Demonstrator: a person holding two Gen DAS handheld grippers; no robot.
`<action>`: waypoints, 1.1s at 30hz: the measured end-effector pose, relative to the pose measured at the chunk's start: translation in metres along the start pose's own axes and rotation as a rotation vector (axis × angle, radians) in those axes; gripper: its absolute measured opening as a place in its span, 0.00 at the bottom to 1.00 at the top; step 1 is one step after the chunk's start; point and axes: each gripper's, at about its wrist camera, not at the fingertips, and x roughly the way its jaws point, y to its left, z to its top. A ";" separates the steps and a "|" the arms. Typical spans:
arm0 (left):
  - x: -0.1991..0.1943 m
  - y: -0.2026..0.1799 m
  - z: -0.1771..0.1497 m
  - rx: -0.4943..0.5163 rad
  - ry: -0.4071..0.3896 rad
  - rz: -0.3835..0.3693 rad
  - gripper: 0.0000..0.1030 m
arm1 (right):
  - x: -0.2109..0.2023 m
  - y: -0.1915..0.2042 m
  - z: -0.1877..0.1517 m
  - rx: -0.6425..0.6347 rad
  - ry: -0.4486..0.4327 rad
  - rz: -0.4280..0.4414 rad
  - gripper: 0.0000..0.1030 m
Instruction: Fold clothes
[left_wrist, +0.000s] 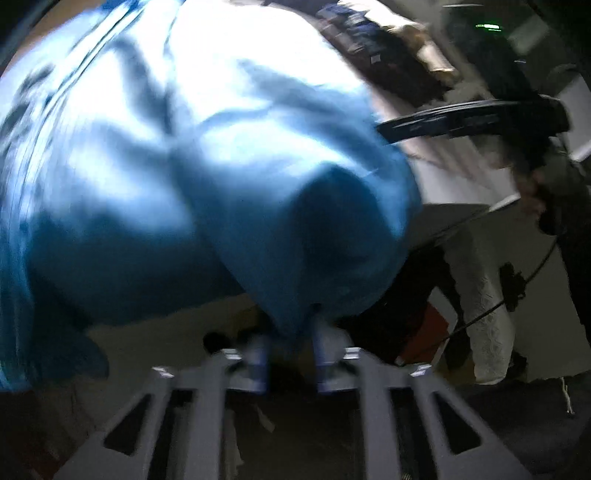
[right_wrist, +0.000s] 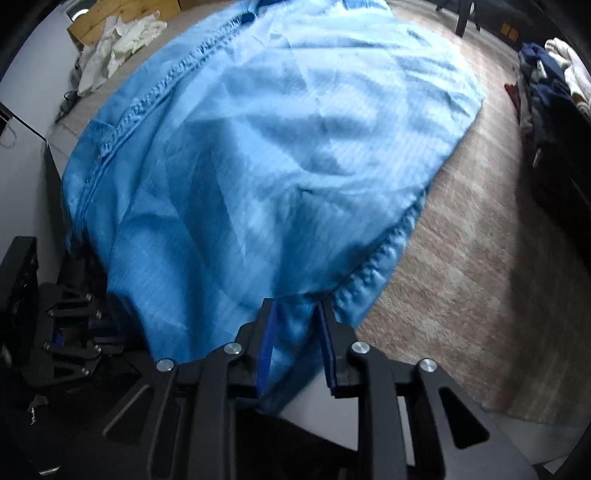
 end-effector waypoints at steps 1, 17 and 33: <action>-0.003 0.004 -0.002 -0.012 0.006 0.022 0.27 | -0.009 -0.003 0.002 0.005 -0.022 0.002 0.33; 0.023 -0.131 0.063 0.370 -0.119 0.178 0.43 | -0.008 -0.132 0.137 0.183 -0.217 -0.160 0.56; 0.035 -0.173 0.082 0.436 -0.133 0.279 0.58 | -0.021 -0.125 0.142 0.127 -0.272 -0.087 0.66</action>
